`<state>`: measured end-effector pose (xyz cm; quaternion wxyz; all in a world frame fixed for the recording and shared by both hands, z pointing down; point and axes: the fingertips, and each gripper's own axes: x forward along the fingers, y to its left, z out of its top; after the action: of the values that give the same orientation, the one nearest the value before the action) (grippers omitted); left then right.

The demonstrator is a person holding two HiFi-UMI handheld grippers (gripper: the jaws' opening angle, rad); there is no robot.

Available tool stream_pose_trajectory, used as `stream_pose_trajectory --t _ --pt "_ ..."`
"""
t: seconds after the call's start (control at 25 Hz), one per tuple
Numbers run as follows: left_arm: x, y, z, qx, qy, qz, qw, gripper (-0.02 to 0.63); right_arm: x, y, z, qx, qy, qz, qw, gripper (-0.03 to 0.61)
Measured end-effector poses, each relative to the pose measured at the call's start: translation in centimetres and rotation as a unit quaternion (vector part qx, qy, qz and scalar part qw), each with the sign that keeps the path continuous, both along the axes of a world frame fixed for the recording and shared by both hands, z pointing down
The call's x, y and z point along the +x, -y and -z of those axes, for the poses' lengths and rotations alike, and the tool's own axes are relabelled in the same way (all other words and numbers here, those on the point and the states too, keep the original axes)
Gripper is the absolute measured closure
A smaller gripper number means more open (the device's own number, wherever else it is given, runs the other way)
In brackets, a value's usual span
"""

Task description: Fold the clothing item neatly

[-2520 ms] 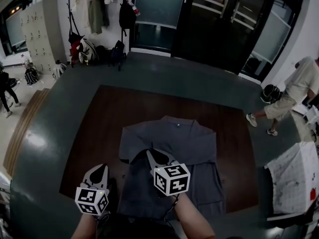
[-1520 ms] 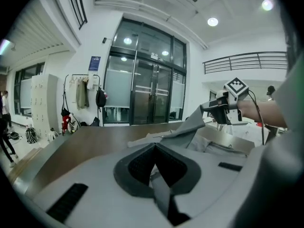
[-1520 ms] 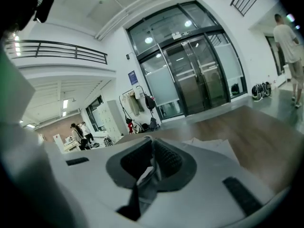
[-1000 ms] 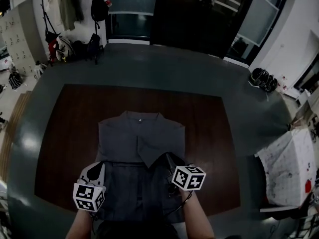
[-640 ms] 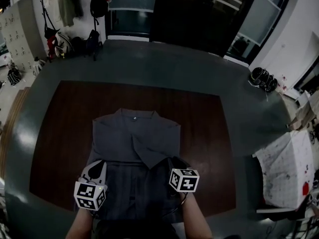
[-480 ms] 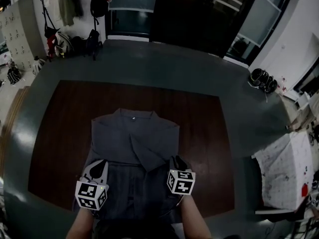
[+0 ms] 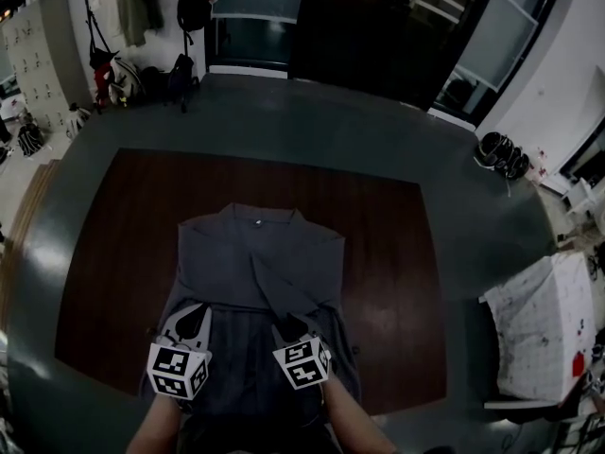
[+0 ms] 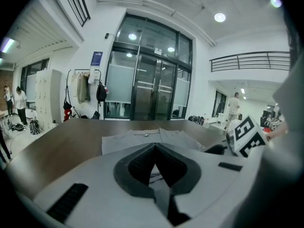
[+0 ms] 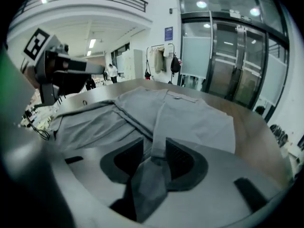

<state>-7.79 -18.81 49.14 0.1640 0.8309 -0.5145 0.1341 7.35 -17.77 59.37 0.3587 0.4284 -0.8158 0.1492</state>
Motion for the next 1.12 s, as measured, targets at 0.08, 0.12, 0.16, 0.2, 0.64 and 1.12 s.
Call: stream_pose_trajectory --t 0.08,0.12,0.16,0.2,0.64,1.12 --pt "-0.1 -0.2 0.0 -0.001 0.0 -0.001 1.0 0.606 0.0 0.2 -0.9 0.006 -0.04 0.003 0.999 0.459" --pt "-0.2 -0.2 0.0 -0.001 0.0 -0.002 1.0 0.606 0.2 0.4 -1.3 0.009 -0.056 0.001 0.998 0.459" --pt "-0.2 -0.3 0.0 -0.001 0.0 -0.002 1.0 0.606 0.4 0.7 -1.5 0.014 -0.066 -0.004 0.998 0.46" --pt "-0.3 -0.4 0.1 -0.001 -0.001 -0.002 1.0 0.606 0.6 0.9 -1.3 0.02 -0.068 -0.011 0.997 0.472" --pt "0.0 0.5 0.3 -0.001 -0.004 -0.004 1.0 0.606 7.5 8.0 6.1 0.122 -0.032 -0.126 0.984 0.572" --pt "3.0 1.5 -0.8 -0.016 0.011 -0.023 0.9995 0.606 13.1 12.1 1.0 0.079 -0.118 -0.145 0.979 0.512"
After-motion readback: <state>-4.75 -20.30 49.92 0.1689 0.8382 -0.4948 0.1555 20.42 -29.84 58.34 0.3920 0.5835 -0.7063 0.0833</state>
